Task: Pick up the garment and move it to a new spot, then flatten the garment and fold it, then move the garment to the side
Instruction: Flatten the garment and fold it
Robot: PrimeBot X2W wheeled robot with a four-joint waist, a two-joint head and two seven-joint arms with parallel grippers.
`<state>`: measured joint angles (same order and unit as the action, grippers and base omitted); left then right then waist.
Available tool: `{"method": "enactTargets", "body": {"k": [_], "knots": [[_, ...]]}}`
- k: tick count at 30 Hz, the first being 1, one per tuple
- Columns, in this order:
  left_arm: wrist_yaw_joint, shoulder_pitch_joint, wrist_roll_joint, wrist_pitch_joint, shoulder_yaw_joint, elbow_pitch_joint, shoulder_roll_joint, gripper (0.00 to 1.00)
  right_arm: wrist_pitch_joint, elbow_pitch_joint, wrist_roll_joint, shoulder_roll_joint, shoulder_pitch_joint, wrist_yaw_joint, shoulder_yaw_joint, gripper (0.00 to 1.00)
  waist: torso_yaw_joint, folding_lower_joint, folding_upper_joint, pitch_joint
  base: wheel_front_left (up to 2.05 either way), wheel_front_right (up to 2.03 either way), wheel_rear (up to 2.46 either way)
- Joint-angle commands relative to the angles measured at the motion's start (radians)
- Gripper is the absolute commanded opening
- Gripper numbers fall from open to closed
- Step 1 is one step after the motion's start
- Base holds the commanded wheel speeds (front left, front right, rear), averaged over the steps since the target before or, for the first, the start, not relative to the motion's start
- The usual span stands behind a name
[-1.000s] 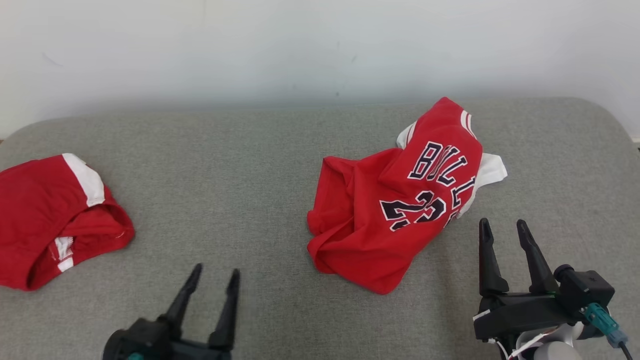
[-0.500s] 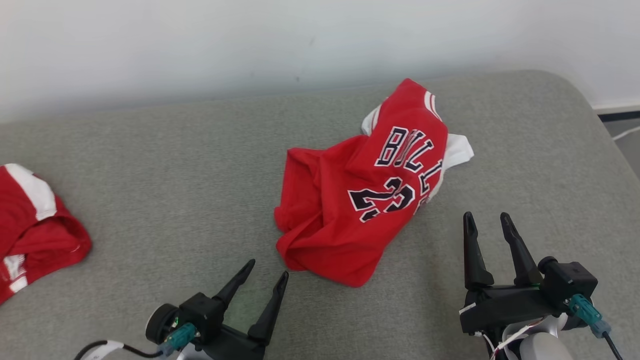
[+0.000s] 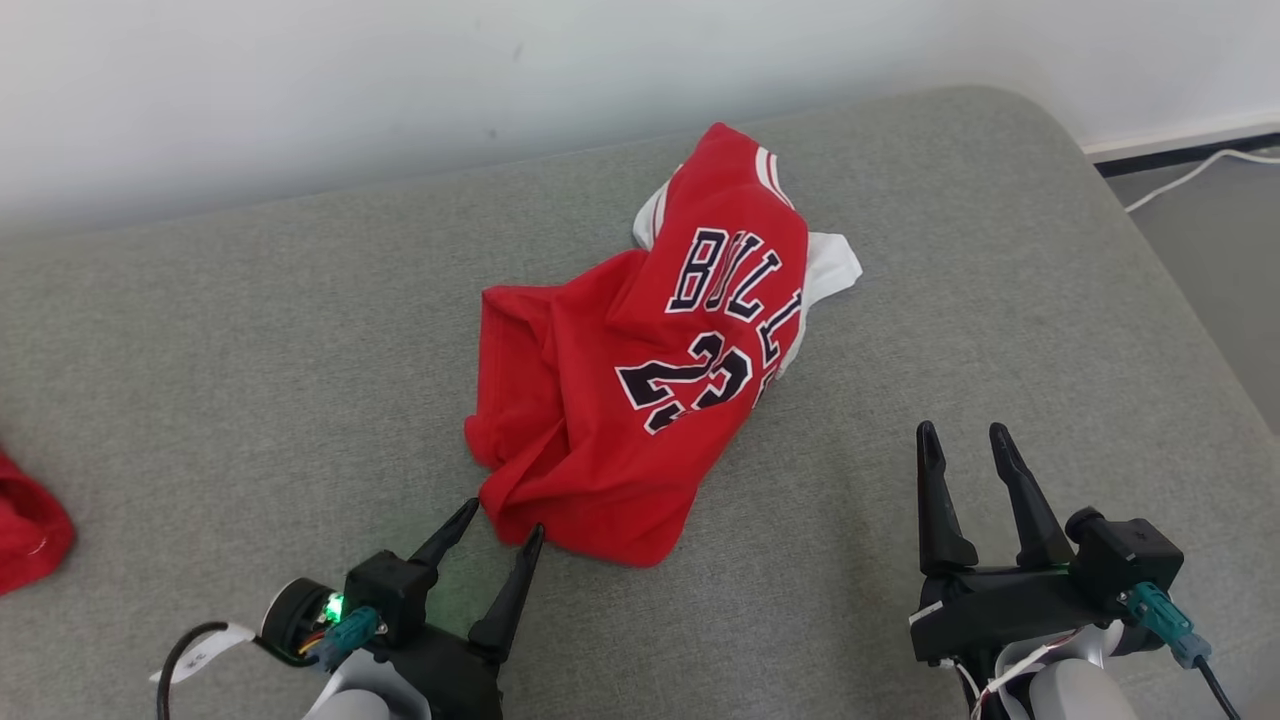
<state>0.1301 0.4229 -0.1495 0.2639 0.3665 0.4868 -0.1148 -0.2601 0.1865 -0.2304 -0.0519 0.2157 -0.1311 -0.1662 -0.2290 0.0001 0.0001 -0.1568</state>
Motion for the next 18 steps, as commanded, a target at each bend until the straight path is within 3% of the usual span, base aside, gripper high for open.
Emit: {"method": "enactTargets", "body": {"k": [1,4,5,6,7,18], "knots": [[-0.001,0.014,0.0,0.003,-0.002,0.015,0.002,1.0,-0.005,0.003,-0.007,0.003,0.006,0.001,-0.004,1.0,-0.01,-0.0001,-0.0001,-0.001,0.0,0.0,0.0],[-0.001,0.024,0.0,0.003,-0.004,0.052,0.007,1.0,-0.005,0.004,-0.006,0.003,0.007,0.001,-0.007,1.0,-0.016,-0.0001,-0.0001,0.003,0.0,0.0,0.0],[-0.001,0.03,-0.006,0.003,-0.008,0.058,0.011,0.88,-0.005,0.002,-0.005,0.003,0.007,0.001,-0.008,1.0,-0.016,-0.0001,-0.0001,0.004,0.0,0.0,0.0],[-0.001,0.035,-0.008,0.003,-0.009,0.063,0.012,0.18,-0.005,0.0,-0.004,0.003,0.007,0.001,-0.007,1.0,-0.016,-0.0001,-0.0001,0.006,0.0,0.0,0.0],[-0.001,0.036,-0.009,0.003,-0.01,0.068,0.014,0.0,-0.005,0.0,-0.003,0.002,0.006,0.001,-0.007,1.0,-0.015,-0.0001,-0.0001,0.007,0.0,0.0,0.0],[0.0,0.013,-0.033,0.003,-0.002,0.05,0.015,0.0,-0.005,0.02,0.009,0.002,-0.015,0.001,-0.006,1.0,0.043,-0.0001,-0.0001,0.037,0.0,0.0,0.0]]}}
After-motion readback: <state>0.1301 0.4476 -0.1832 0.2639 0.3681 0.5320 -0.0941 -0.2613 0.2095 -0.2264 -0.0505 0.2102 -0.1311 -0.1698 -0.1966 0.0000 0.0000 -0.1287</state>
